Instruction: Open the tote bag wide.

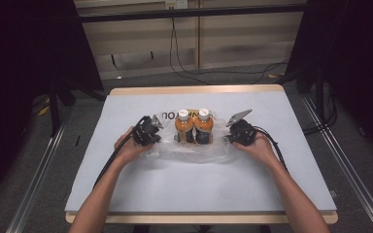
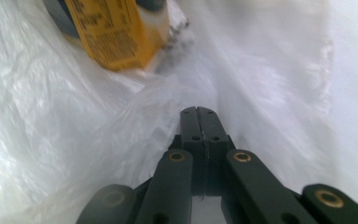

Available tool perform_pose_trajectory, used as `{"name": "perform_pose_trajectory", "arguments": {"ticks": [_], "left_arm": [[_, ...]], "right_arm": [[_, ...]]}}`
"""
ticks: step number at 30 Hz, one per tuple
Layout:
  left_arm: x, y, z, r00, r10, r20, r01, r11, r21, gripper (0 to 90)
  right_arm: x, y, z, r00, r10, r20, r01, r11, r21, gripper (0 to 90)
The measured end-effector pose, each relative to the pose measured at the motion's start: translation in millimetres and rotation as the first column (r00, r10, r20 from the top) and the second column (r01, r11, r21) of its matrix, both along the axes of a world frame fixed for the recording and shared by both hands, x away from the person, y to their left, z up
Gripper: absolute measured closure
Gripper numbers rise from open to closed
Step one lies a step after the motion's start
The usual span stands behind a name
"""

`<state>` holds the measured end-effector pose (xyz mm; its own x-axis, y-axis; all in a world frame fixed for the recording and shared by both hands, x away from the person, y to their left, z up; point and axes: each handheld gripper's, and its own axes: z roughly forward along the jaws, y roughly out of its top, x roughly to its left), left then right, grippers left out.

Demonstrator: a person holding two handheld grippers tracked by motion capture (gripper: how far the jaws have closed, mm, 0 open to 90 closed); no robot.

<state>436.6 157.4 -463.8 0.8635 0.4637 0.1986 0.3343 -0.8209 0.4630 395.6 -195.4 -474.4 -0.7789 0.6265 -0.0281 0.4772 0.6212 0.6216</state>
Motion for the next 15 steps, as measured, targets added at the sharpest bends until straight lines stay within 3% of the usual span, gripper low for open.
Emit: {"name": "perform_pose_trajectory", "arguments": {"ticks": [2, 3, 5, 7, 9, 12, 14, 15], "left_arm": [[3.2, 3.9, 0.0, 0.9999, 0.003, -0.017, -0.003, 0.9999, -0.014, 90.0], [4.1, 4.3, -0.2, 1.0, 0.002, 0.009, -0.002, 0.9999, 0.013, 90.0], [5.9, 4.2, 0.0, 0.9999, -0.001, 0.01, 0.001, 0.9997, 0.024, 90.0], [9.6, 3.7, -1.0, 0.9995, 0.009, 0.032, -0.01, 0.9995, 0.031, 90.0], [16.3, 4.9, -1.4, 0.9992, 0.034, 0.022, -0.034, 0.9994, 0.006, 90.0], [26.3, 4.6, -2.2, 0.9982, 0.043, 0.041, -0.044, 0.9987, 0.025, 90.0], [31.6, 7.0, -4.0, 0.997, 0.07, 0.032, -0.07, 0.9973, -0.022, 90.0], [34.9, 9.6, -3.6, 0.997, 0.073, 0.028, -0.072, 0.9971, -0.025, 90.0]], "right_arm": [[-0.8, -2.4, 1.5, 1.0, 0.007, 0.007, -0.007, 0.9992, -0.039, 90.0], [-0.3, -4.4, 2.4, 0.9999, 0.011, 0.008, -0.011, 0.9984, -0.056, 90.0], [1.8, -10.2, 2.8, 0.9998, 0.009, 0.02, -0.008, 0.9965, -0.083, 90.0], [4.4, -16.0, 3.0, 0.9993, -0.014, 0.034, 0.018, 0.9945, -0.104, 90.0], [7.2, -18.4, 2.4, 0.998, -0.033, 0.054, 0.039, 0.9923, -0.118, 90.0], [11.9, -18.0, 1.8, 0.995, -0.032, 0.094, 0.047, 0.9847, -0.168, 90.0], [15.5, -16.7, 0.3, 0.9924, -0.063, 0.105, 0.08, 0.9842, -0.158, 90.0], [17.8, -18.0, 0.0, 0.9923, -0.07, 0.102, 0.085, 0.9857, -0.146, 90.0]]}}
